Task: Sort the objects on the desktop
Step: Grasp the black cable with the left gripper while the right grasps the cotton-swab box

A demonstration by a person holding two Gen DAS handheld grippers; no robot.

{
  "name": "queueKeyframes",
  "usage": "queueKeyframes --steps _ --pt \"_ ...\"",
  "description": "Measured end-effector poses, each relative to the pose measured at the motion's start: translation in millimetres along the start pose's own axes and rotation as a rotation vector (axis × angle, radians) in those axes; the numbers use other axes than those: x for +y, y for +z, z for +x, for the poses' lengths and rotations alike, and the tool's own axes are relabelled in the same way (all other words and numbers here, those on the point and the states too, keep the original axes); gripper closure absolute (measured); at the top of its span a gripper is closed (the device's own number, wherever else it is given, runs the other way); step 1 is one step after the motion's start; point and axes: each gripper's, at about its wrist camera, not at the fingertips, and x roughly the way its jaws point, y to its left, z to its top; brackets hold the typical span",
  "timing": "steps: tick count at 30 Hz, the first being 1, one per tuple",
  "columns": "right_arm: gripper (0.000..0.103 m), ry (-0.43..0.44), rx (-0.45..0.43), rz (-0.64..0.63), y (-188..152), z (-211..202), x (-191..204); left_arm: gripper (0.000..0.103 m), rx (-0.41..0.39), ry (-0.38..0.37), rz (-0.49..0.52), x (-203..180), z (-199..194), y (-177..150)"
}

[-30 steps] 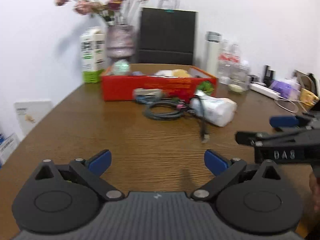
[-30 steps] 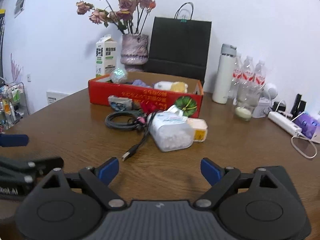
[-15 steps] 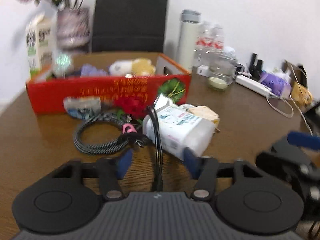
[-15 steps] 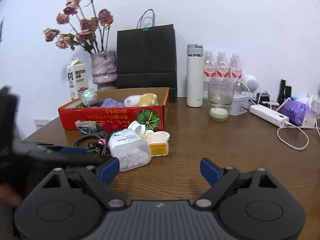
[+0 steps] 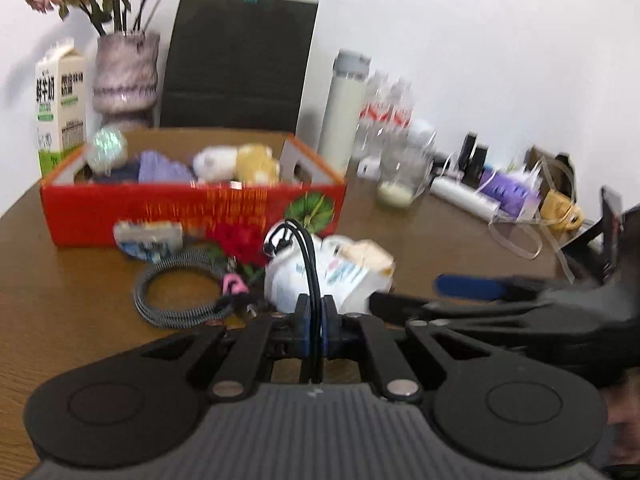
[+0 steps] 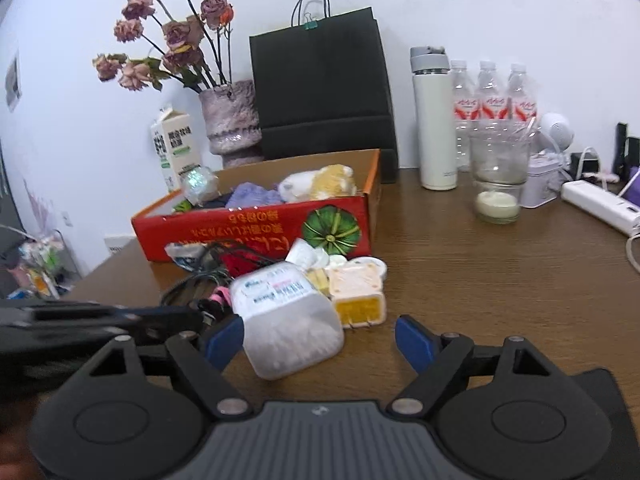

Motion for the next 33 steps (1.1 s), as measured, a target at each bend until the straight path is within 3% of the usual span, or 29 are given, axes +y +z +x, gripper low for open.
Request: queueKeyframes --steps 5,12,16,18,21,26,29,31,32,33 --pt "0.024 0.07 0.0 0.039 -2 12 -5 0.097 -0.056 -0.028 -0.048 7 -22 14" --pt "0.025 0.044 -0.035 -0.106 11 31 21 0.097 -0.122 -0.023 -0.076 14 -50 19" --pt "0.035 0.048 0.011 -0.16 9 43 32 0.097 -0.128 -0.004 -0.08 21 -68 10" --pt "0.038 0.051 0.064 -0.176 3 44 36 0.097 -0.109 -0.007 -0.049 23 -77 0" --pt "0.038 0.046 0.076 -0.138 -3 31 39 0.097 -0.074 0.004 0.025 22 -92 -27" --pt "0.038 0.0 0.096 -0.064 -28 -15 49 0.097 0.023 0.063 -0.009 31 -99 -69" --pt "0.038 -0.023 0.09 -0.102 -48 -43 62 0.096 0.063 0.094 0.01 33 -98 -85" --pt "0.038 -0.026 0.094 -0.123 -54 -53 68 0.093 0.086 0.094 -0.012 38 -96 -88" --pt "0.038 -0.029 0.098 -0.137 -56 -56 70 0.085 0.091 0.095 -0.007 38 -94 -86" --pt "0.038 -0.035 0.101 -0.141 -57 -59 71 0.069 0.087 0.097 0.001 40 -93 -84"
